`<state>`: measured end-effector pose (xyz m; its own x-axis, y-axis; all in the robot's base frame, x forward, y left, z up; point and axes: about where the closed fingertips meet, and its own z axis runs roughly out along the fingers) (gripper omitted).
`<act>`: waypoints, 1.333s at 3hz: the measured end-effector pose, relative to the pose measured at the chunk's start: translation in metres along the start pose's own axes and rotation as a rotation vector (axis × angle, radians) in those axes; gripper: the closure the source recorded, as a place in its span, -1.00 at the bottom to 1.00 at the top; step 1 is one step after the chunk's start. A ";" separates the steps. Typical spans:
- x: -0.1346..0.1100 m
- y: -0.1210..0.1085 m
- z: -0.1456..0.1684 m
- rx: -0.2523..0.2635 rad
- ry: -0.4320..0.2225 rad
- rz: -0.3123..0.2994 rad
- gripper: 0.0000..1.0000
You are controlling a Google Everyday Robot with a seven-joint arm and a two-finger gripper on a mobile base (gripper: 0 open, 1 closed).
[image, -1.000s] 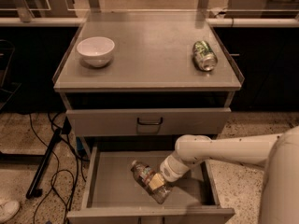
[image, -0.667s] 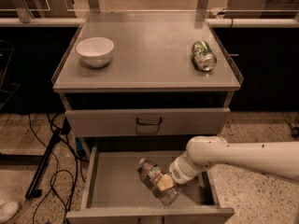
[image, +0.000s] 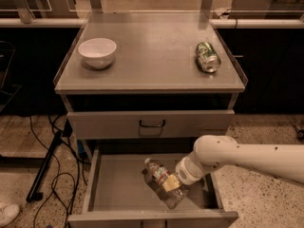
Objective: Pick water bottle from middle drawer and place on counter
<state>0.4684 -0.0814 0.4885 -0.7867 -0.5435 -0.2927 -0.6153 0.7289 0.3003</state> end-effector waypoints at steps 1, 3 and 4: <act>0.011 0.003 -0.043 0.021 -0.012 0.031 1.00; 0.018 0.004 -0.089 0.070 -0.056 0.047 1.00; 0.012 0.006 -0.105 0.060 -0.067 0.036 1.00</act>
Offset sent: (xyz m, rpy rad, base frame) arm -0.0319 -0.0667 0.1197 -0.0254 -0.1085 -0.1225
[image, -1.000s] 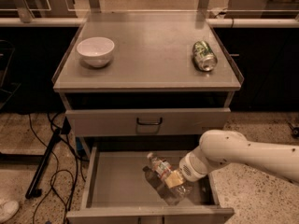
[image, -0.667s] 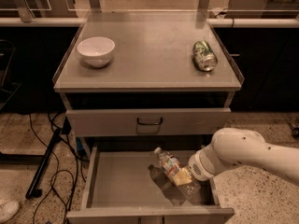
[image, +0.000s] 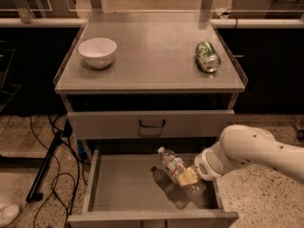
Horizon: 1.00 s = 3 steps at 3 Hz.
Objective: Pick water bottle from middle drawer and place on counter
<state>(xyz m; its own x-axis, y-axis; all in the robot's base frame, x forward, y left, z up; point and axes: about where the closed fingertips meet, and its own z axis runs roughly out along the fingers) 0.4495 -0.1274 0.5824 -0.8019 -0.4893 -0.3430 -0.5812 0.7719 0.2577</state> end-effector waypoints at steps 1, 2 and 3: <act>-0.013 0.001 -0.032 0.004 -0.017 -0.022 1.00; -0.030 0.003 -0.064 0.029 -0.041 -0.047 1.00; -0.030 0.003 -0.064 0.029 -0.041 -0.047 1.00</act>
Offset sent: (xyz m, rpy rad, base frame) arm 0.0228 -0.0152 0.1088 -0.0153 -0.1128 0.0254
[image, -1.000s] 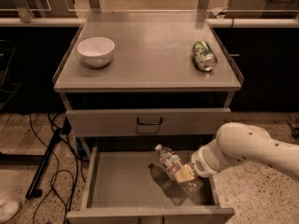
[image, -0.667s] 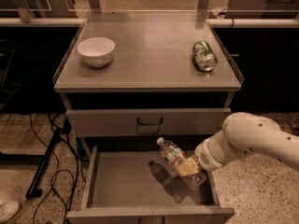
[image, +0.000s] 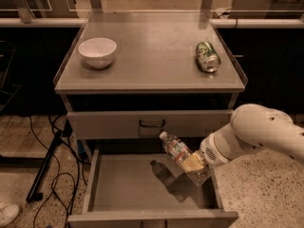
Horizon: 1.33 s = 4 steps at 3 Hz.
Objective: Pick water bottle from middle drawer and place on counter
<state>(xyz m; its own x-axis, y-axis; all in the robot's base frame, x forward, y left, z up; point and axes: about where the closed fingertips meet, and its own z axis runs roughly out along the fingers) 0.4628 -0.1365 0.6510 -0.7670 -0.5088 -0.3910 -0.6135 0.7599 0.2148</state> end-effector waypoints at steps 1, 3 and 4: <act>-0.007 -0.003 -0.016 0.014 -0.034 -0.004 1.00; 0.018 0.012 -0.028 -0.024 -0.022 -0.035 1.00; -0.017 0.011 -0.059 -0.006 -0.095 -0.058 1.00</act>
Offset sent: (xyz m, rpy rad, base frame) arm -0.0367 -0.0172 0.0152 0.0448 0.0106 0.0531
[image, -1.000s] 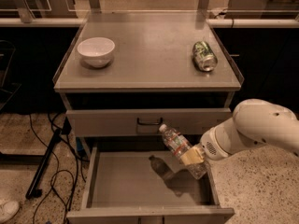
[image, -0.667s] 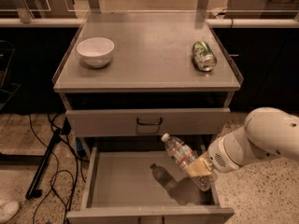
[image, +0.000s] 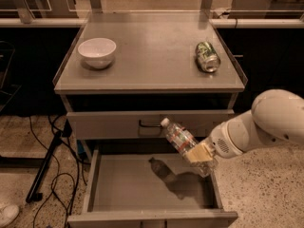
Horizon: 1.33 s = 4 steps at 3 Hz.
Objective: Pick water bottle from middle drawer and place on counter
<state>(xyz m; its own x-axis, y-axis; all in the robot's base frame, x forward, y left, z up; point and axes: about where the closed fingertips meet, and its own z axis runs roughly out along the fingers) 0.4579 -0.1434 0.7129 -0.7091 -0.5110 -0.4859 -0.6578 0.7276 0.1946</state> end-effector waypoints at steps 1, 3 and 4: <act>-0.027 0.003 -0.028 0.042 -0.045 -0.029 1.00; -0.081 -0.026 -0.069 0.087 -0.058 -0.032 1.00; -0.084 -0.027 -0.071 0.089 -0.063 -0.035 1.00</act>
Offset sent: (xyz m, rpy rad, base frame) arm 0.0086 0.0022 0.0322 -0.0063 -0.0580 -0.0042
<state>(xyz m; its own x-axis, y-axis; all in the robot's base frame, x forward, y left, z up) 0.5173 -0.1521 0.8092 -0.6668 -0.5093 -0.5441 -0.6547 0.7491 0.1010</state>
